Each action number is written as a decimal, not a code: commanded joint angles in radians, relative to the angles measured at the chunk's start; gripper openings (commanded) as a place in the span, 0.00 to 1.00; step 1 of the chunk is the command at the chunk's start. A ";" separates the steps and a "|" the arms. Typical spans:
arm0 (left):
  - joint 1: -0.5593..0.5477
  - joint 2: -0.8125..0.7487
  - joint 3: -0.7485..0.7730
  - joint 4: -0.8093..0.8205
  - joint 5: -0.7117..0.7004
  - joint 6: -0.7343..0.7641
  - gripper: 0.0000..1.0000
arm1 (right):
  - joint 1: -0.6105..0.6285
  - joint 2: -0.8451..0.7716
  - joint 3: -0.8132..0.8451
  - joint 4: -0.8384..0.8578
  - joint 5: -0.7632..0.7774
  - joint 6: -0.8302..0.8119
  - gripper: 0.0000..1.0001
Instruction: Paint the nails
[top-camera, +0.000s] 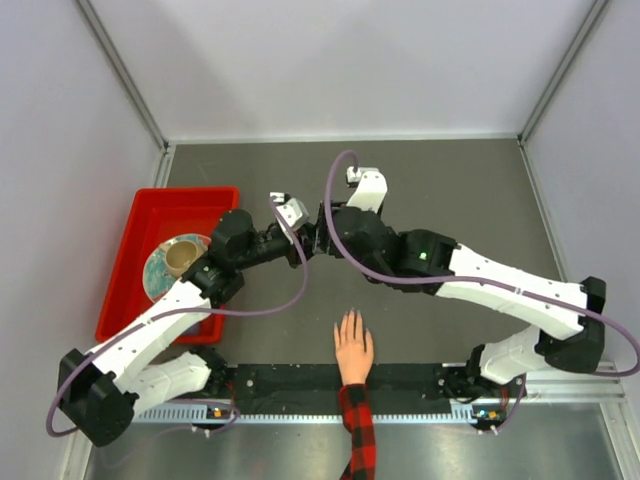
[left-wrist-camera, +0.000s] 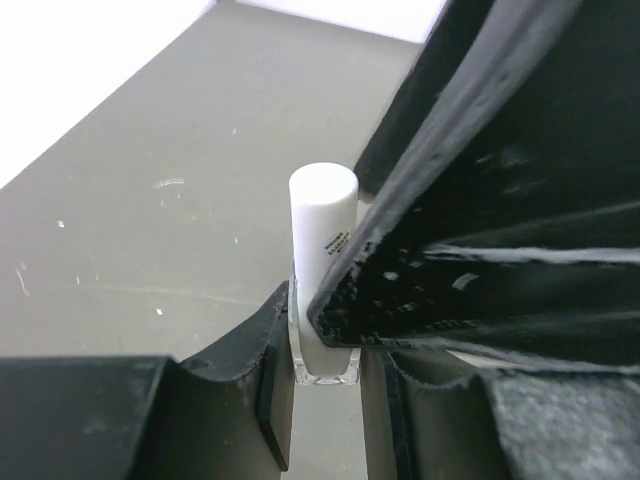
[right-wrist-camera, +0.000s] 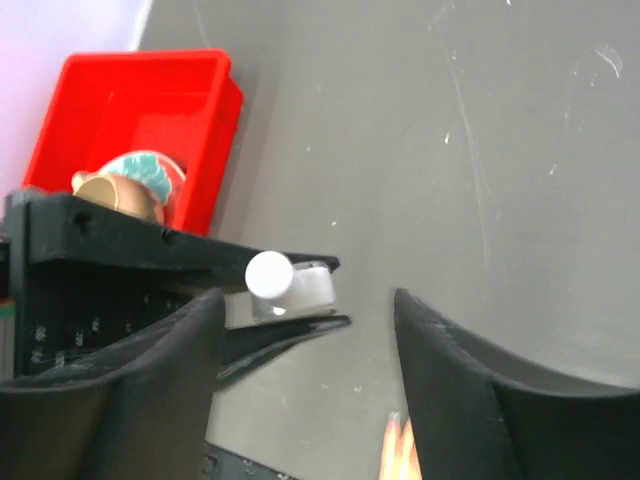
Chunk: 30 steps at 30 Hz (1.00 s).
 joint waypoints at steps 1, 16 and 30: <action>0.000 -0.014 0.054 0.106 0.046 0.014 0.00 | 0.024 -0.108 0.009 0.032 -0.109 -0.159 0.71; -0.002 0.130 0.162 0.075 0.755 -0.055 0.00 | -0.415 -0.392 -0.140 -0.008 -1.271 -0.865 0.71; -0.005 0.147 0.174 0.066 0.798 -0.066 0.00 | -0.420 -0.226 -0.015 -0.013 -1.483 -0.985 0.45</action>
